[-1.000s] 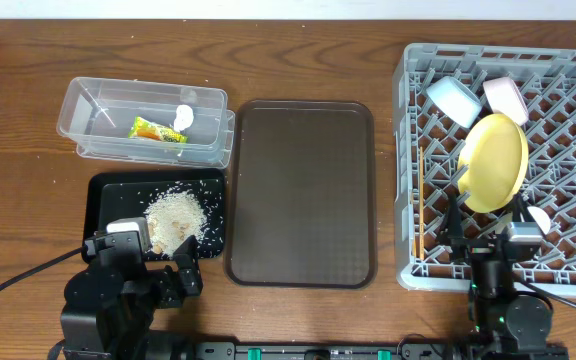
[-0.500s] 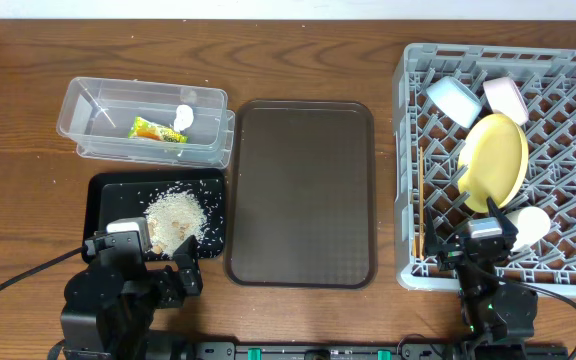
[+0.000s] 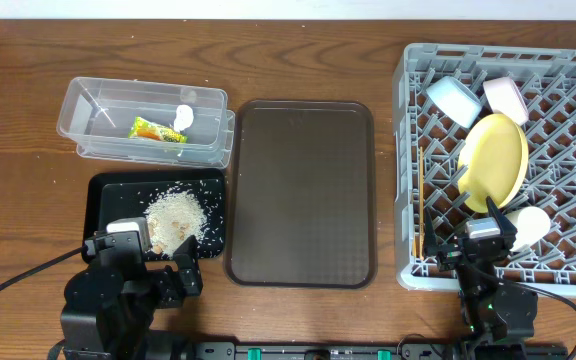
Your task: Sort waste into correct bins and load items into the dishwasher rack
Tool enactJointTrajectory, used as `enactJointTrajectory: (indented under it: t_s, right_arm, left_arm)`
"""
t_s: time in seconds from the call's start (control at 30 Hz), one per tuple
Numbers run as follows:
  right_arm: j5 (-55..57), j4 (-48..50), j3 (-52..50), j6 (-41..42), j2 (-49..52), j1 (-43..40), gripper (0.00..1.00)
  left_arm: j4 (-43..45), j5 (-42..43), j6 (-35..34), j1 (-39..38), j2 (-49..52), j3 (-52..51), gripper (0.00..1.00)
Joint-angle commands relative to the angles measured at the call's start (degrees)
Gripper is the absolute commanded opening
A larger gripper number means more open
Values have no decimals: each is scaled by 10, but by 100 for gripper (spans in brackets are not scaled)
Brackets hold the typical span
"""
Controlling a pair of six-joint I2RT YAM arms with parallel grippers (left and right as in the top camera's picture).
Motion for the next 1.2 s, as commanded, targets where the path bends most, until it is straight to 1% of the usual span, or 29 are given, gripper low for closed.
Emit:
enactJointTrajectory:
  t_s: [0.0,1.0,1.07,1.17]
  right_arm:
    - [-9,-2,-1,-8,-2,0,99]
    - [-9,-2,-1,-8,-2,0,99]
    - [-9,-2,-1,-8,-2,0,99]
    - [-9,-2,-1,-8,-2,0,99]
  left_arm:
    - [1,-5,5,-2,-1,-2,98]
    - [-8,-8,7,2,-11,-4,98]
    - [-1,-28,10,9,-21,-13,98]
    - [25,-42,10,23,-49,-55,98]
